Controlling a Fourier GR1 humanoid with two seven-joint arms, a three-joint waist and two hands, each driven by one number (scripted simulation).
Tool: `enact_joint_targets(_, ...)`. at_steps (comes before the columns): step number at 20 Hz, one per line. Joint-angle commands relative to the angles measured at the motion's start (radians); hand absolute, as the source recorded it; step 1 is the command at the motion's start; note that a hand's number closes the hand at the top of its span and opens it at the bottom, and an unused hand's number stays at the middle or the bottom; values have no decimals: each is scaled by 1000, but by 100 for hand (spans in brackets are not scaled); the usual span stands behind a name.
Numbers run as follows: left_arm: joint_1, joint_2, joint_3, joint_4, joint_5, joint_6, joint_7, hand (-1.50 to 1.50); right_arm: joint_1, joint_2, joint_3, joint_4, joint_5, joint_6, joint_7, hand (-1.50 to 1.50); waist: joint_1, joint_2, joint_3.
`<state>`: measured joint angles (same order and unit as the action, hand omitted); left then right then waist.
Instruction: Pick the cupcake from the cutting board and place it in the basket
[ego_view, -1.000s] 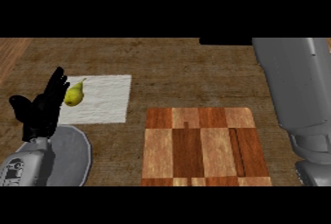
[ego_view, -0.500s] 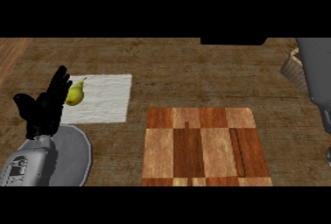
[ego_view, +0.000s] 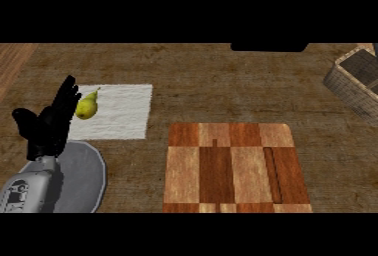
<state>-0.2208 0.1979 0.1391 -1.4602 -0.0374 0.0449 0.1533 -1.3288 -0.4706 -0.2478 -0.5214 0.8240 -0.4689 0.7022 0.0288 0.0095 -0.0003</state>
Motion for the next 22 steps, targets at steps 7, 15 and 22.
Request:
enact_joint_targets(7,14,1,16,51,11,-22,-69,0,49,-61,-72,146,-55,-21,-137,150,-1,2,0)
enact_joint_targets(15,-13,-17,-9,-27,-29,35,16,0,34,-178,-157,189,-142,49,-253,150,3,2,1)
enact_joint_targets(22,-2,-2,-4,-5,2,-15,10,0,100,-258,210,222,238,146,-382,150,9,9,-1)
